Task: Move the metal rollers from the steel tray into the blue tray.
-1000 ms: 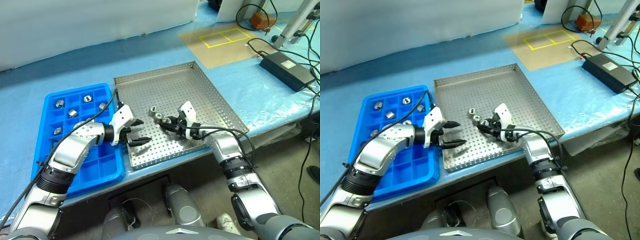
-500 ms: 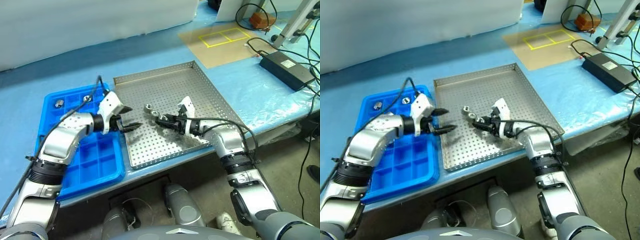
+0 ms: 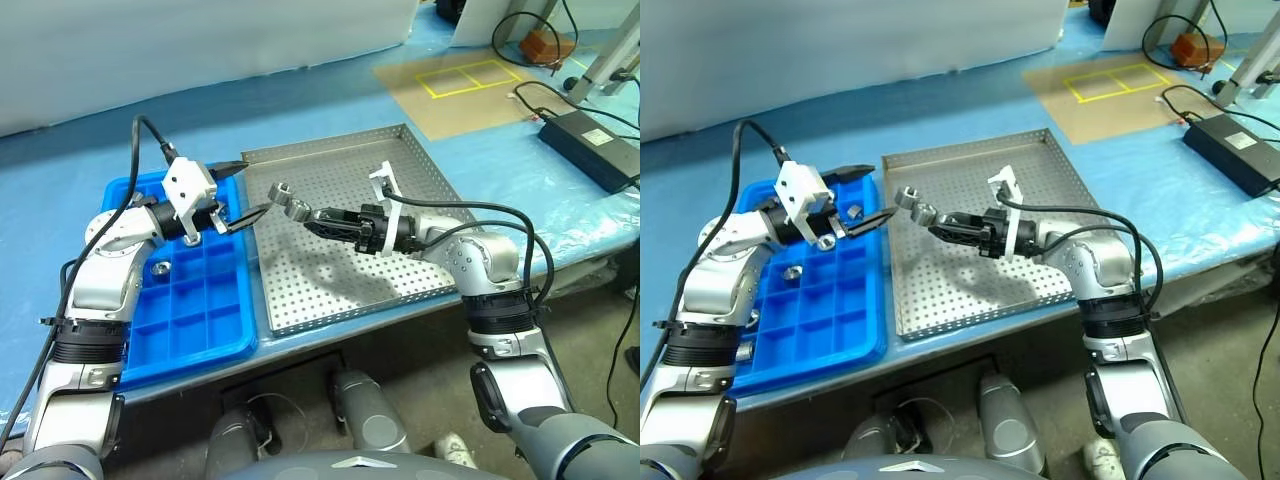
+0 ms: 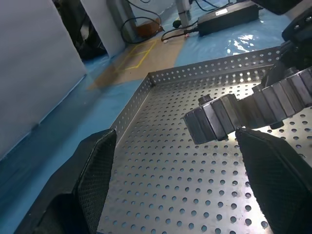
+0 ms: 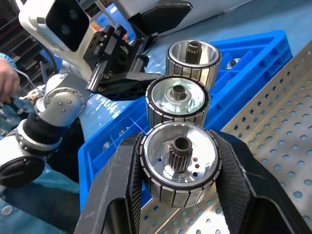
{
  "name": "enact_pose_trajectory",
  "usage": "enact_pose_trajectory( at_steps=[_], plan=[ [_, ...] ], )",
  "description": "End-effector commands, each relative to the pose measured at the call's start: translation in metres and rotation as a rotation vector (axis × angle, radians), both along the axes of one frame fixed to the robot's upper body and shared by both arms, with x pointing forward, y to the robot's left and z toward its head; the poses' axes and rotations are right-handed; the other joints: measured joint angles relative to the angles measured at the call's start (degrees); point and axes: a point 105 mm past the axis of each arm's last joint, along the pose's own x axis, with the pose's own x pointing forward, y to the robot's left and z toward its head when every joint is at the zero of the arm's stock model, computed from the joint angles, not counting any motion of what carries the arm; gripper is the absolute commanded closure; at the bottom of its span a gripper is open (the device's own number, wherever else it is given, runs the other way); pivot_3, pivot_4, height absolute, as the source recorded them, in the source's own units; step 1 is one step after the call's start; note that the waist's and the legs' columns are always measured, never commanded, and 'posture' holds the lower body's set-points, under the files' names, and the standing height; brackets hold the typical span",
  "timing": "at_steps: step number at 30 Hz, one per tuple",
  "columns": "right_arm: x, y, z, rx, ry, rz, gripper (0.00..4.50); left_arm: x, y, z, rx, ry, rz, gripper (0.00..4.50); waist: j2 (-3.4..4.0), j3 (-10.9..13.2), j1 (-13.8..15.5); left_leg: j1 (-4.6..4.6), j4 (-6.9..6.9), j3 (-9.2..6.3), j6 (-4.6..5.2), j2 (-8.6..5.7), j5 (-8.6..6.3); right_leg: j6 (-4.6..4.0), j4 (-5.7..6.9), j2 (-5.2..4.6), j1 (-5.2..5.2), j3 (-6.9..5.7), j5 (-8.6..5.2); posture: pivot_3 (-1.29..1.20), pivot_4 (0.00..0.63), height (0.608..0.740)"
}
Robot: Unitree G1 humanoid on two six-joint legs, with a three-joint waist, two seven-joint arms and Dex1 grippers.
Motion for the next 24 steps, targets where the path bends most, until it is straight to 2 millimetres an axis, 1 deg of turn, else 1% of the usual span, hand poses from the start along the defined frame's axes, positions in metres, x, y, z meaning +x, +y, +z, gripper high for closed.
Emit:
enact_pose_trajectory(
  at_steps=[1, 5, 8, 12, 19, 21, 24],
  plan=[
    [-0.016, 0.004, 0.018, 0.038, -0.066, 0.103, 2.86, -0.007, -0.006, -0.005, 0.093, -0.062, -0.063, 0.39, 0.0, 0.0, 0.26, 0.0, 0.0, 0.0, 0.0, 0.01, 0.0, 0.0, 0.0, 0.0, 0.0, 0.0, 0.0, -0.65, 0.15, 0.74],
    [-0.021, 0.002, 0.016, 0.007, -0.08, 0.14, 2.86, -0.012, -0.01, -0.015, 0.155, -0.077, -0.123, 0.39, 0.0, 0.0, 0.84, 0.0, 0.0, 0.01, 0.0, 0.0, 0.0, 0.0, 0.01, 0.0, 0.0, 0.01, 0.0, -0.65, 0.15, 0.74],
    [-0.024, 0.002, 0.014, -0.012, -0.09, 0.161, 2.86, -0.013, -0.012, -0.017, 0.184, -0.11, -0.155, 0.39, 0.0, 0.0, 1.24, 0.05, 0.0, 0.02, -0.05, 0.02, 0.03, -0.01, 0.12, 0.0, -0.03, 0.03, 0.0, -0.66, 0.15, 0.74],
    [-0.024, 0.0, 0.008, -0.056, -0.106, 0.176, 2.86, -0.017, -0.016, -0.017, 0.213, -0.156, -0.199, 0.39, 0.0, 0.0, 1.35, 0.09, 0.02, 0.03, -0.12, 0.01, 0.03, -0.01, 0.21, 0.0, -0.03, 0.08, 0.0, -0.66, 0.15, 0.74],
    [-0.021, 0.0, 0.001, -0.085, -0.12, 0.168, 2.86, -0.014, -0.021, 0.007, 0.142, -0.245, -0.184, 0.39, -0.01, 0.0, 1.45, 0.12, 0.22, 0.07, -0.18, 0.01, 0.01, -0.03, 0.53, 0.0, -0.09, 0.2, -0.01, -0.65, 0.15, 0.74],
    [-0.02, 0.001, -0.002, -0.09, -0.121, 0.168, 2.86, -0.015, -0.021, 0.007, 0.149, -0.244, -0.191, 0.39, -0.01, 0.0, 1.45, 0.13, 0.3, 0.08, -0.24, 0.01, -0.01, -0.05, 0.65, 0.0, -0.13, 0.24, -0.02, -0.65, 0.15, 0.74],
    [-0.019, 0.002, -0.002, -0.088, -0.125, 0.163, 2.86, -0.016, -0.022, 0.0, 0.167, -0.224, -0.203, 0.39, -0.01, 0.0, 1.32, 0.16, 0.36, 0.09, -0.29, 0.02, 0.0, -0.06, 0.77, 0.0, -0.14, 0.26, -0.04, -0.65, 0.15, 0.74]
  ],
)
